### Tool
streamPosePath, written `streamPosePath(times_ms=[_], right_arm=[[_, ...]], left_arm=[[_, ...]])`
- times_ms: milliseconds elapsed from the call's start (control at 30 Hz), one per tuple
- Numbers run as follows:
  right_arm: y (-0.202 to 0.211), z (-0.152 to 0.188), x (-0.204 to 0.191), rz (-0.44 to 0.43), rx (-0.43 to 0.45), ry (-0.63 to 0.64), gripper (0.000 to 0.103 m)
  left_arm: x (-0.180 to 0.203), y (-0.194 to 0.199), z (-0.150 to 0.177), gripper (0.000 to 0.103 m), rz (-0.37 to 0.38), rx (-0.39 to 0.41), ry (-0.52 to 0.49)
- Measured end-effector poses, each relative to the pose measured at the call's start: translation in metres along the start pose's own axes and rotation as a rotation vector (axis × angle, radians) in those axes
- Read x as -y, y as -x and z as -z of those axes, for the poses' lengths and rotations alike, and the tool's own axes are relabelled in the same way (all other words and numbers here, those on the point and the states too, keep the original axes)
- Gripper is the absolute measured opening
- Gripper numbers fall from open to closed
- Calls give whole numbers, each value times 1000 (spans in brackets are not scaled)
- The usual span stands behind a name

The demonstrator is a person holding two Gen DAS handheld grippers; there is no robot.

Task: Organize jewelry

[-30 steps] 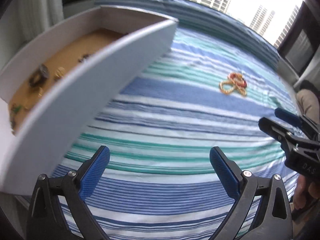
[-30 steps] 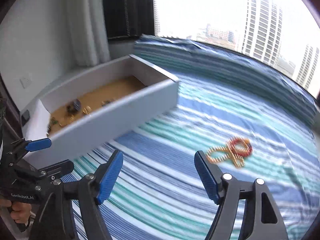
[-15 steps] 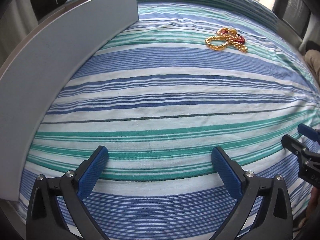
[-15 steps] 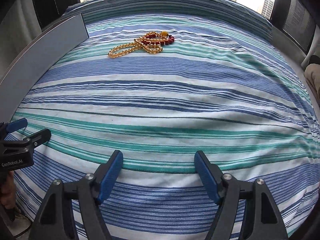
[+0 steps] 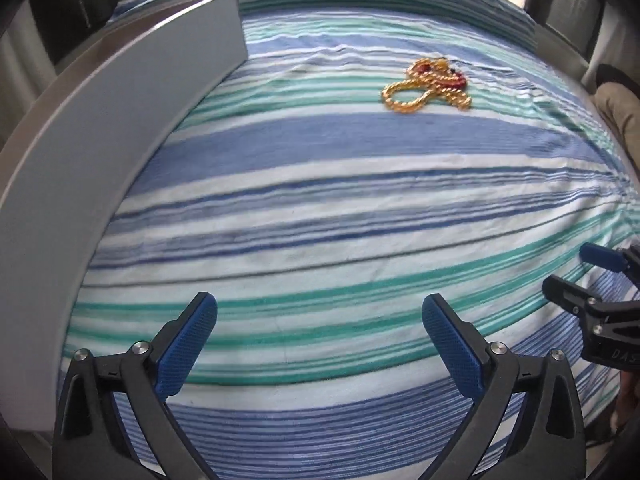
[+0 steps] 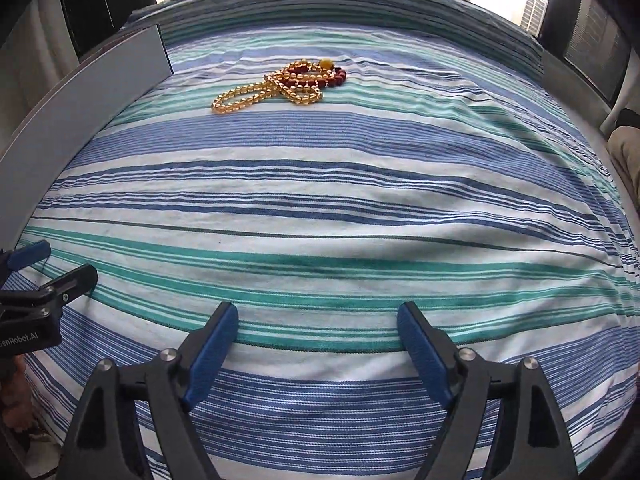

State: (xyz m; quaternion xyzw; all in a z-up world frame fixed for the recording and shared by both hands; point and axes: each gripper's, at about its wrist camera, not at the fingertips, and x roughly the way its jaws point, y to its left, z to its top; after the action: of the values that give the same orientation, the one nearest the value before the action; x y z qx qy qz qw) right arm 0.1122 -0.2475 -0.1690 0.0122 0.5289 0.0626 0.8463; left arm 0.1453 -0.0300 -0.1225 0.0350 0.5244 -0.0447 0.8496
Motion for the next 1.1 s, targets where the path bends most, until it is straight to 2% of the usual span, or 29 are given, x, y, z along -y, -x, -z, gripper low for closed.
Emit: streamPosePath(times_ms=[100, 233, 400, 467, 600, 800, 867, 900, 933, 967, 1000, 1100], right_arm=[[12, -21, 7, -77, 2, -9, 84], [28, -56, 19, -99, 51, -3, 84], [34, -91, 39, -103, 109, -27, 84], [29, -109, 49, -124, 109, -35, 84], [16, -144, 73, -149, 79, -107, 84], [15, -153, 91, -179, 90, -164, 84], [11, -154, 94, -182, 81, -170, 84], [8, -155, 95, -185, 75, -175, 84], [7, -157, 96, -188, 70, -180, 84], [5, -160, 97, -189, 66, -182, 84], [4, -164, 97, -188, 67, -184, 84], [4, -178, 100, -184, 80, -190, 84]], left_arm=[[9, 10, -42, 102, 61, 13, -38], [19, -2, -103, 102, 120, -17, -37], [43, -37, -157, 102, 120, -36, -101], [52, -55, -171, 102, 127, -67, -121], [65, -82, -188, 102, 92, -99, -147], [75, -104, -190, 99, 76, -124, -167], [77, -107, -186, 89, 87, -127, -169], [77, -107, -185, 77, 122, -124, -160], [77, -106, -183, 49, 161, -126, -151], [77, -106, -182, 27, 185, -132, -149], [79, -105, -181, 7, 169, -136, -162], [71, -97, -173, 6, 195, -136, -141]])
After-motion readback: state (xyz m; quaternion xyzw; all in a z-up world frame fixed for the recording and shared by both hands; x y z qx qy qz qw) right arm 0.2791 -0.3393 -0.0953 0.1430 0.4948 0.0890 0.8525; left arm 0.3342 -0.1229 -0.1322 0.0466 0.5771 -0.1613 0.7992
